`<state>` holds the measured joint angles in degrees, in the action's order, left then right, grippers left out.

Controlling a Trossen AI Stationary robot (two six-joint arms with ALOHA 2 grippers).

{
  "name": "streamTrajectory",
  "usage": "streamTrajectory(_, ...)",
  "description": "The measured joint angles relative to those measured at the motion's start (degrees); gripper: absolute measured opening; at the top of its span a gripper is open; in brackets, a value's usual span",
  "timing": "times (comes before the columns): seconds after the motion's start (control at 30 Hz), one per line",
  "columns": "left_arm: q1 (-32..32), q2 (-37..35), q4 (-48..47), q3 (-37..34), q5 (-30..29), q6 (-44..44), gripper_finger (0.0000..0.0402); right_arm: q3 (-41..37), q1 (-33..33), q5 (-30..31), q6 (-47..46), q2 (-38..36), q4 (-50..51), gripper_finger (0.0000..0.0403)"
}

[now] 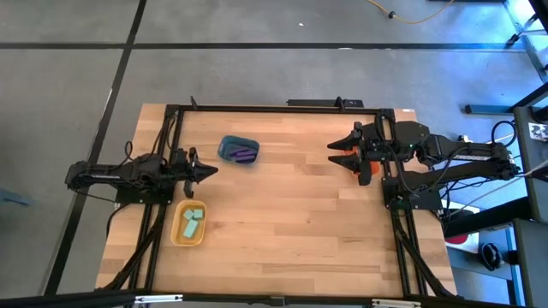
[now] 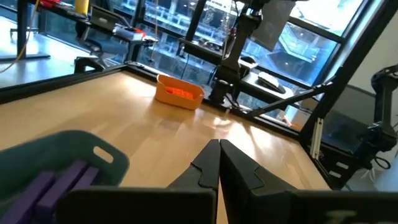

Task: Sort & place blocks by color
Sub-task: Return to Home Position

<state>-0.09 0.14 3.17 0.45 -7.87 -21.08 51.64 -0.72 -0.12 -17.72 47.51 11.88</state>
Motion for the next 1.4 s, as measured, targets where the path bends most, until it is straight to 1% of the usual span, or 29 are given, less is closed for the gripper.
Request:
streamTrajectory(0.53,0.01,0.0,0.21,0.0,0.0,-0.59,0.0019,-0.02,0.01,0.02,1.69,0.0,0.55,0.0209)
streamTrajectory(0.77,0.01,0.0,0.29,0.0,0.01,-0.59,0.0011,-0.02,0.01,0.02,1.54,-0.09,0.99,0.0209)
streamTrajectory(0.9,0.0,-0.02,-0.17,0.0,0.01,-0.59,0.0004,-0.02,0.01,-0.02,1.04,-0.47,3.8,0.0209)
streamTrajectory(1.07,0.0,0.0,-1.19,0.0,0.27,-0.83,0.0001,-0.07,0.01,-0.01,-1.34,-2.27,9.65,0.0209)
streamTrajectory(1.17,-0.01,-0.02,-1.21,0.0,0.27,-0.85,0.0006,-0.07,-0.02,0.01,-1.34,-4.06,10.75,0.0209)
streamTrajectory(1.27,-0.01,-0.02,-1.16,0.0,0.27,-0.85,0.0012,-0.07,0.01,0.09,0.03,-6.37,10.78,0.0209)
streamTrajectory(1.4,0.01,0.0,-0.89,0.0,0.03,-0.85,0.0019,-0.07,0.01,2.94,2.62,-9.71,12.3,0.0205)
